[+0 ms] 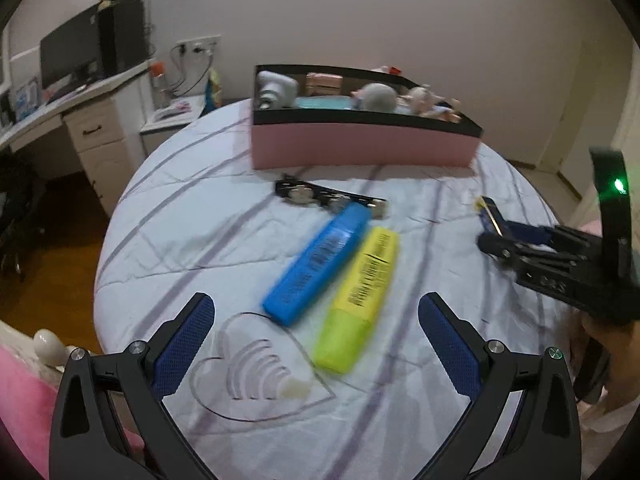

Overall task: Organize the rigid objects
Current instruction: 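Grasp the yellow highlighter with the left tool while the right tool grasps the blue battery pack, then carry the highlighter and battery pack over the tray and open both tools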

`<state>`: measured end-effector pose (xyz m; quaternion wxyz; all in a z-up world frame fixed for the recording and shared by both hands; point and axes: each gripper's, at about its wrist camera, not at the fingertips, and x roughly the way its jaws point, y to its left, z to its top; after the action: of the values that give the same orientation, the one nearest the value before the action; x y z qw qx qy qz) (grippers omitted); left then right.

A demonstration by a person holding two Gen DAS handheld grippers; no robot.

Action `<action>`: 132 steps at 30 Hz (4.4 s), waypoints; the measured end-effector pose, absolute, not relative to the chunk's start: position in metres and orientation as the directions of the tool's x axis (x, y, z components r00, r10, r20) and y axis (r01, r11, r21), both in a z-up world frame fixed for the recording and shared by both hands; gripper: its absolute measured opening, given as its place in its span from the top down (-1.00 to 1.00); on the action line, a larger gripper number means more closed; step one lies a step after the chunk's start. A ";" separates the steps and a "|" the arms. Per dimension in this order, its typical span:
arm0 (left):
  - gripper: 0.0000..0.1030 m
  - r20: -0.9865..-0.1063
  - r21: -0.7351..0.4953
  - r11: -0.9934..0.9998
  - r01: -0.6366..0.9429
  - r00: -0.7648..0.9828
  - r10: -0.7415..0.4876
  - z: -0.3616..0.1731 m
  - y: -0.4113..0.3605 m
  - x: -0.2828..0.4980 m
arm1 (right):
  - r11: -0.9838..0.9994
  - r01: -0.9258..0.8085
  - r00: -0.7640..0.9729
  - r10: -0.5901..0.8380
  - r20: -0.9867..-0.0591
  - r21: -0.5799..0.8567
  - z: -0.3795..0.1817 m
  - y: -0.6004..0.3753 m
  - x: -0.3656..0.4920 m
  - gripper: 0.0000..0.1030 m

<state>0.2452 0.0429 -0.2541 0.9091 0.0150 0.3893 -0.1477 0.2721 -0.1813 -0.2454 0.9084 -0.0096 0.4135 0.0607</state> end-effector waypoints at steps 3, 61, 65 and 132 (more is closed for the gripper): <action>-0.98 -0.721 -0.076 0.941 0.329 0.634 -0.280 -0.257 0.026 0.242 | 0.992 -0.121 0.651 0.108 -0.752 0.038 -0.244 -0.182 0.271 0.04; 0.50 -0.555 -0.024 0.966 0.257 0.801 -0.227 -0.197 -0.025 0.254 | 0.971 -0.210 0.805 0.236 -0.544 0.110 -0.173 -0.189 0.242 0.60; 0.50 -0.456 -0.001 0.972 0.233 0.865 -0.208 -0.161 -0.026 0.247 | 0.973 -0.220 0.854 0.225 -0.468 0.066 -0.138 -0.178 0.234 0.59; -0.54 -0.533 0.126 0.980 0.156 0.843 -0.066 -0.170 -0.035 0.431 | 0.983 -0.181 0.823 0.161 -0.545 0.016 -0.153 -0.169 0.398 -0.23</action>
<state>0.4308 -0.0346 -0.1703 0.9565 0.0822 0.2738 -0.0578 0.3977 -0.1694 -0.1531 0.9544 -0.0182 0.2840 0.0896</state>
